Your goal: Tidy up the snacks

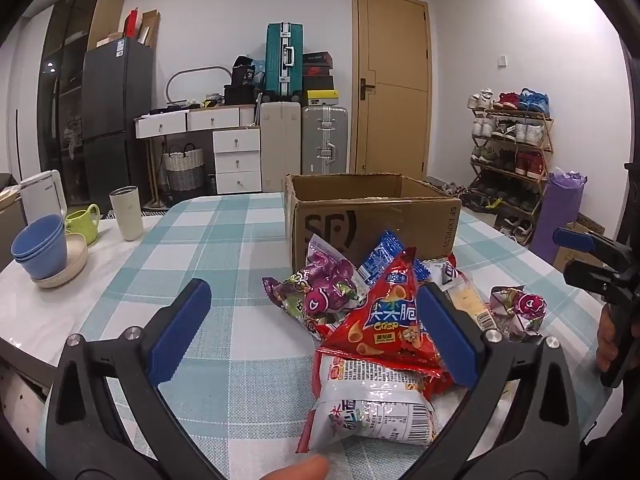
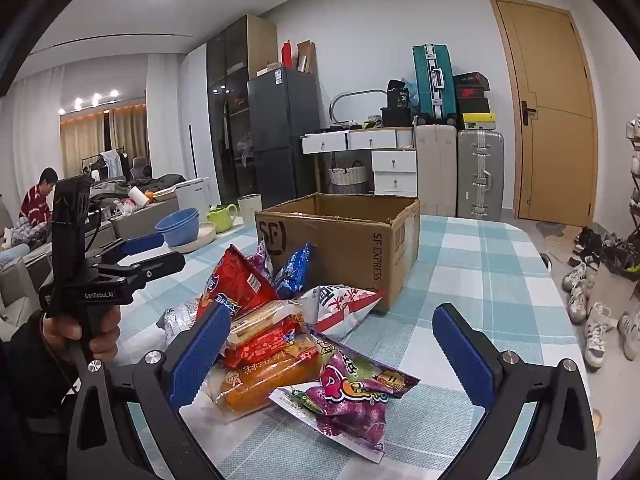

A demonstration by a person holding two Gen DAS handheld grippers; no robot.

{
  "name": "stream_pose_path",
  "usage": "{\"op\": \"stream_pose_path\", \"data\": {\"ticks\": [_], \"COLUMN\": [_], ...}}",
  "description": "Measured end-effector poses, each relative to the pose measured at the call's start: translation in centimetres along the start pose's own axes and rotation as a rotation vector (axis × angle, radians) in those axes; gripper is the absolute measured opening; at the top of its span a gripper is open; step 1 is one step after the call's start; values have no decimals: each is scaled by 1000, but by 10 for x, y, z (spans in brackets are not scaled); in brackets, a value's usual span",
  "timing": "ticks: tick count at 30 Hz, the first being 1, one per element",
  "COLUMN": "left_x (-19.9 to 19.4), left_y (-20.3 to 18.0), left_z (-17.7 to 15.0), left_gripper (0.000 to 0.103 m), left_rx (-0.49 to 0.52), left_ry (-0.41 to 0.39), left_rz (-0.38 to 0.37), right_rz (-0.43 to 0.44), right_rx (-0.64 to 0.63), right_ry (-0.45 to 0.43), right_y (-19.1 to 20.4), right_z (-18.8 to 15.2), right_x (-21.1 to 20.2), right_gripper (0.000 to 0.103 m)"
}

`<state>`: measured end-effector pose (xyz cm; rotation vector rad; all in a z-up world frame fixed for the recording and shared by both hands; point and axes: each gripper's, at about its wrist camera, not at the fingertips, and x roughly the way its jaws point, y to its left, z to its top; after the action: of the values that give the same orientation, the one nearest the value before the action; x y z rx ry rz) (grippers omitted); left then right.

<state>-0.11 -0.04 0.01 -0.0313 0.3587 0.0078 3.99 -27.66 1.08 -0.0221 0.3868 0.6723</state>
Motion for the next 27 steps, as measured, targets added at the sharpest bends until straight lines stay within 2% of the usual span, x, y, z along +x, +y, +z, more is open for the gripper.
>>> {"op": "stream_pose_path", "data": {"ticks": [27], "left_x": [2], "left_y": [4], "left_z": [1], "left_gripper": [102], "left_rx": [1], "left_ry": [15], "left_rz": [10], "right_rz": [-6], "right_rx": [13], "right_ry": [0], "right_y": [-1], "right_z": [0], "right_x": [-2], "right_gripper": [103]}}
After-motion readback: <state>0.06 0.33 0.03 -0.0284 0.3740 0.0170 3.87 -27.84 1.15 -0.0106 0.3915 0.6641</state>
